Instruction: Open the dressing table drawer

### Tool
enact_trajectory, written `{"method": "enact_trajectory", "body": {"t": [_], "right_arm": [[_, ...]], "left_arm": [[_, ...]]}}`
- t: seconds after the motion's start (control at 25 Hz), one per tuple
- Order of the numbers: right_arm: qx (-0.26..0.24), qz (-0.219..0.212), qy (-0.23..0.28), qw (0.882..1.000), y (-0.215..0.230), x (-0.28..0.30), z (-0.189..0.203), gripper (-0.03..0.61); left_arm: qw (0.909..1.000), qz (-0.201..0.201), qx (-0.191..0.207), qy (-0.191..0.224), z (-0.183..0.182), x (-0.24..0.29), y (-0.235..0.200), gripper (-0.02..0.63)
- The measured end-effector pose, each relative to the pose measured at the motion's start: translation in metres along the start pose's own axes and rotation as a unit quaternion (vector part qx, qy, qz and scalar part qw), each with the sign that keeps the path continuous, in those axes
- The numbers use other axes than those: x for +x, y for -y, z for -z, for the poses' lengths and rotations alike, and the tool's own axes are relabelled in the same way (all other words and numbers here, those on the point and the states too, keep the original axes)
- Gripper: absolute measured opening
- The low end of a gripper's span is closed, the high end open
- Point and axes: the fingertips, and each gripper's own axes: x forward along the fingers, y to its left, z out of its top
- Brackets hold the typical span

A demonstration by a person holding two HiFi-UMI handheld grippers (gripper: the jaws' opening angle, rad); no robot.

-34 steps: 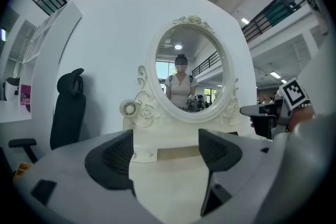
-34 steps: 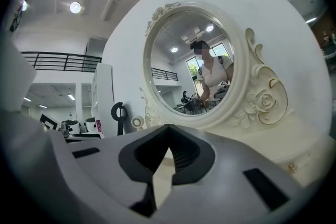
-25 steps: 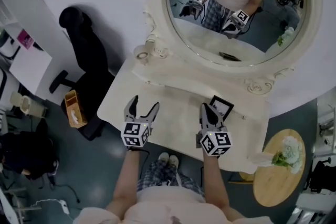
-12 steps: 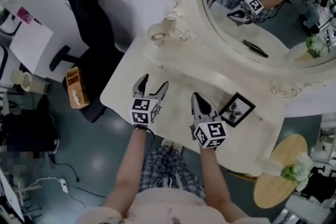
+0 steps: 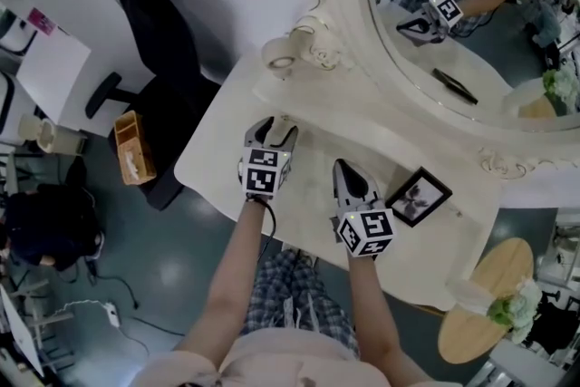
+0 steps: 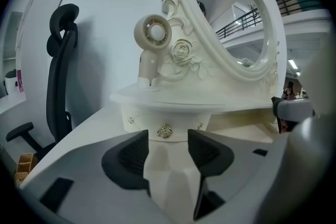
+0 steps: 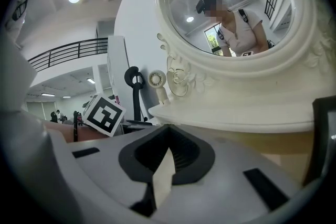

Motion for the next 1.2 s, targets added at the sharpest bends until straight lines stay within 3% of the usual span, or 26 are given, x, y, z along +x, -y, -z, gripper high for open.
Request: {"method": "enact_trajectory", "body": {"t": [0.24, 0.48, 1.2], "right_arm": [[0.002, 0.007, -0.008, 1.0, 0.01, -0.001, 0.004, 0.015], [0.006, 0.023, -0.015, 1.0, 0.023, 0.003, 0.007, 0.015], [0.027, 0.074, -0.032, 0.996, 0.051, 0.005, 0.027, 0.015]], "left_arm": [[0.9999, 0.001, 0.002, -0.016, -0.004, 0.017, 0.0, 0.226], [0.9993, -0.014, 0.016, -0.031, -0.002, 0.023, -0.003, 0.118], [0.9995, -0.007, 0.024, -0.022, 0.006, 0.011, -0.001, 0.11]]}}
